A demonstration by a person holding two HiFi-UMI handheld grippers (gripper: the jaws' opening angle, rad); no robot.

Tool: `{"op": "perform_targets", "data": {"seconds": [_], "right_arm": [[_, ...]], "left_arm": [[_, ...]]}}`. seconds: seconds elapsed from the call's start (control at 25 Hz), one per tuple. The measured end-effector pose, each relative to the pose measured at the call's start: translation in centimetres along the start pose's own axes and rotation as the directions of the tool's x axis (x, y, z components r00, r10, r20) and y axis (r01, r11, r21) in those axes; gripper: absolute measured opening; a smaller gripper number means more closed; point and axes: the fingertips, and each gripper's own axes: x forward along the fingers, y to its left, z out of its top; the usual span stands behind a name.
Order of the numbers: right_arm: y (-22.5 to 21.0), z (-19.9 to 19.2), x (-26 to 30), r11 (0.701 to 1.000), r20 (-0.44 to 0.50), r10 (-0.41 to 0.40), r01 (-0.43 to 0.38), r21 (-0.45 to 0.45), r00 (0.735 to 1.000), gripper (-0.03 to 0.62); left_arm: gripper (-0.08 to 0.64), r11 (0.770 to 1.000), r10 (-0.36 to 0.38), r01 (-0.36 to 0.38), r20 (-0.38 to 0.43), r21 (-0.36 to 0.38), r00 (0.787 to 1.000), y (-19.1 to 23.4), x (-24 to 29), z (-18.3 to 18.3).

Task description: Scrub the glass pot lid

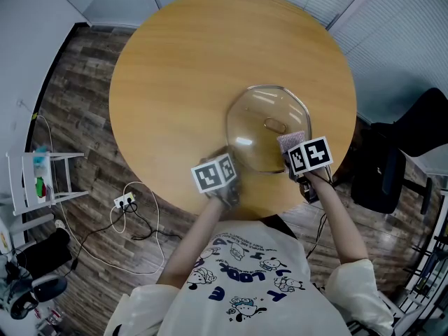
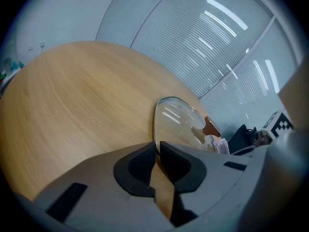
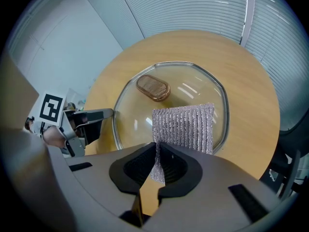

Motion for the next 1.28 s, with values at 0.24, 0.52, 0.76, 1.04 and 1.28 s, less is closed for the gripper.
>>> {"op": "perform_targets", "data": {"seconds": [0.24, 0.52, 0.76, 1.04, 1.28], "right_arm": [[0.9, 0.0, 0.1, 1.0, 0.002, 0.013, -0.013, -0.006, 1.0, 0.048], [2.3, 0.3, 0.6, 0.999, 0.005, 0.035, -0.034, -0.026, 0.999, 0.046], [3.7, 0.7, 1.0, 0.998, 0.004, 0.048, -0.048, -0.048, 0.999, 0.046], [5.1, 1.3, 1.5, 0.996, 0.005, 0.064, -0.063, -0.064, 0.998, 0.046], [5.6, 1.6, 1.6, 0.995, 0.002, 0.071, -0.07, -0.069, 0.997, 0.046]], "left_arm": [[0.037, 1.0, -0.002, 0.002, -0.001, 0.002, 1.0, 0.0, 0.0, 0.0], [0.037, 1.0, -0.002, 0.002, 0.0, 0.001, 1.0, -0.1, 0.0, -0.1], [0.037, 1.0, -0.002, 0.002, 0.0, 0.002, 1.0, 0.0, 0.0, -0.1], [0.037, 1.0, -0.005, 0.005, 0.0, 0.0, 1.0, 0.0, 0.1, -0.1], [0.037, 1.0, -0.006, 0.006, -0.002, 0.003, 1.0, -0.1, 0.1, -0.1]]}}
